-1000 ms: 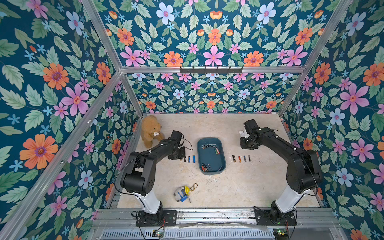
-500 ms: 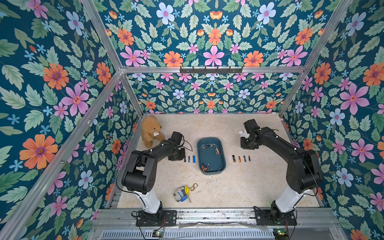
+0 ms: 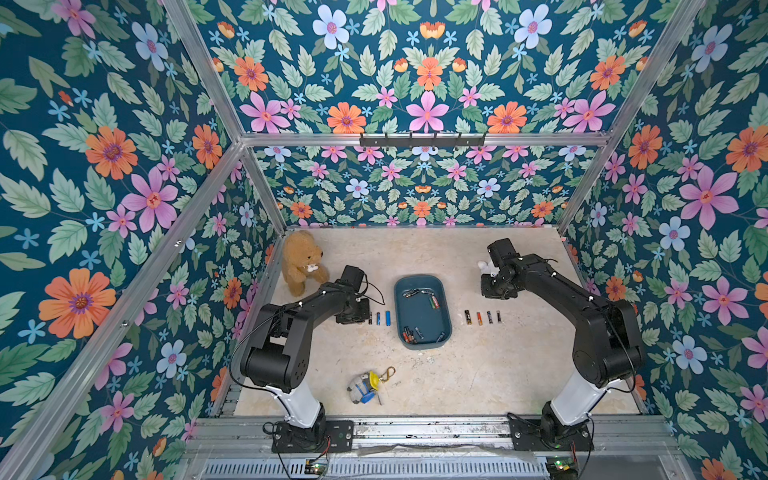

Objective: Take the batteries out of the storage box
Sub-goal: Place the battery at the center of the board.

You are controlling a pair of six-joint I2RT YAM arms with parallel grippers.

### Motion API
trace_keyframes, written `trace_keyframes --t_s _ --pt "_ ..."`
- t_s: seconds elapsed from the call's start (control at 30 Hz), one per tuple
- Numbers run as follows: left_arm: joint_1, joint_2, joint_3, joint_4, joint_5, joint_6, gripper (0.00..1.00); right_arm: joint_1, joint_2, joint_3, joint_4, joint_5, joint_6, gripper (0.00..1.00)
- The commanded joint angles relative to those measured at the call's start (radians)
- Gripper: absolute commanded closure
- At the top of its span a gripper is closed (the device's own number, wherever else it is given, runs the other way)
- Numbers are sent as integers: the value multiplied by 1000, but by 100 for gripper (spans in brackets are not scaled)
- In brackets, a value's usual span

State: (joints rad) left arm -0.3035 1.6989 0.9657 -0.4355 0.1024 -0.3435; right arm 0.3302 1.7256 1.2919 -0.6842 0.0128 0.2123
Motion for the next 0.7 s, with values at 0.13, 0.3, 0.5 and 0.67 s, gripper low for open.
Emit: trace_keyframes --t_s 0.13,0.3,0.5,0.67 --pt "1 4 -9 -8 3 -13 75 1 -5 7 -8 12 2 72" --pt "0 7 4 -12 3 -14 74 1 -8 7 -11 16 1 72" --pt "1 -5 21 -32 -3 -10 72 3 -8 7 -6 10 2 72" --pt "1 -14 34 -48 -13 -8 71 11 -1 18 -8 10 5 72"
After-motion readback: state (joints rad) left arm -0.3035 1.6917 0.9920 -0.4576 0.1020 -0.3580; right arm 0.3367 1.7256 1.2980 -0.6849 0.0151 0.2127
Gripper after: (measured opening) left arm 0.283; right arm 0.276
